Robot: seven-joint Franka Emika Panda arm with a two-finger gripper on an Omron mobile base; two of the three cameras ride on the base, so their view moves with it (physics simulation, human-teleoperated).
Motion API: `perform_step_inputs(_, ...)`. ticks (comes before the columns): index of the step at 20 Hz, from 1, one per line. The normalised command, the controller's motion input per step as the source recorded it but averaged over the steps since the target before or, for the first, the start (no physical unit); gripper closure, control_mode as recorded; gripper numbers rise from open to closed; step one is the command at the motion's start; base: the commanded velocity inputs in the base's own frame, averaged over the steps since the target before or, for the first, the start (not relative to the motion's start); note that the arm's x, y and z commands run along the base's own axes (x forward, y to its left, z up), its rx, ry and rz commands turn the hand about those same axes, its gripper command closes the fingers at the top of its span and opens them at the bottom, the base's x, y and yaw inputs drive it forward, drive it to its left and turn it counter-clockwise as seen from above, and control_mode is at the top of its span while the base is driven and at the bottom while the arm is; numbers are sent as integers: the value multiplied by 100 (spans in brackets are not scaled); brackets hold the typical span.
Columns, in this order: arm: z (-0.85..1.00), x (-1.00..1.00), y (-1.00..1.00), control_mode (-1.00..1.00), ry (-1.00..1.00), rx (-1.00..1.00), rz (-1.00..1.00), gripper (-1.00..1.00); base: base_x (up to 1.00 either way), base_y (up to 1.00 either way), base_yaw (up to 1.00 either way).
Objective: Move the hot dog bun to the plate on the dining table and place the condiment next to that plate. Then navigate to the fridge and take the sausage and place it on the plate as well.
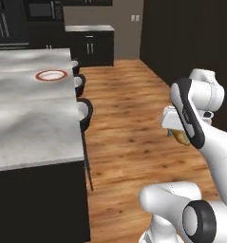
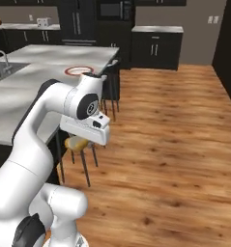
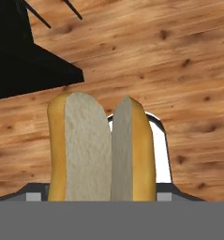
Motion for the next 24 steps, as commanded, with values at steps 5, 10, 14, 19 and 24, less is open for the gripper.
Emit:
perform_step_inputs(5,0,0,0,100,0,0,0,100,62,-75,53)
perform_step_inputs(10,0,0,0,100,0,0,0,100,62,-81,51)
perform_step_inputs(14,0,0,0,100,0,0,0,100,62,-86,49)
perform_step_inputs(19,0,0,0,100,0,0,0,100,62,-89,47)
perform_step_inputs(24,0,0,0,100,0,0,0,100,62,-94,46)
